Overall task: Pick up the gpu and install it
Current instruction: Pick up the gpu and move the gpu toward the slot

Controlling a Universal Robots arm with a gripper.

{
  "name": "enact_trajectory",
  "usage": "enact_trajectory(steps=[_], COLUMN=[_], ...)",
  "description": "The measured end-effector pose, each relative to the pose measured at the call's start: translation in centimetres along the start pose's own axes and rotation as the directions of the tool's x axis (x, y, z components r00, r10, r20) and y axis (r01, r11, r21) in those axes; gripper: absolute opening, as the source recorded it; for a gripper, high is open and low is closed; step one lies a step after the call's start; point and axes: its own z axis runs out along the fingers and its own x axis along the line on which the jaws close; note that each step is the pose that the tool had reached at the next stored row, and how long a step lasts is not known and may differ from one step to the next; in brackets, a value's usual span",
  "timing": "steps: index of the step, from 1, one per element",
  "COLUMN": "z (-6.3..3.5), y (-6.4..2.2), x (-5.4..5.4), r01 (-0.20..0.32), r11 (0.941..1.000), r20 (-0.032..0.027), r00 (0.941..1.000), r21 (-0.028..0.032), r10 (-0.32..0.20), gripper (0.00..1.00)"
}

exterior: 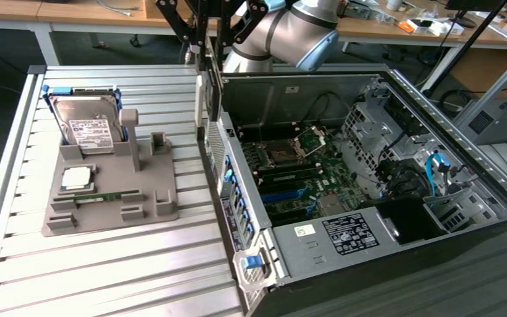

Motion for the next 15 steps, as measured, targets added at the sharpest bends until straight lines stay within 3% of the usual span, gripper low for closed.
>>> enact_trajectory(steps=[15], z=[0.07], y=[-0.76], x=[-0.57], r01=[0.000], r11=[1.0000], r20=[-0.0003], r00=[1.0000], r21=[0.0001], r10=[0.000], gripper=[0.27])
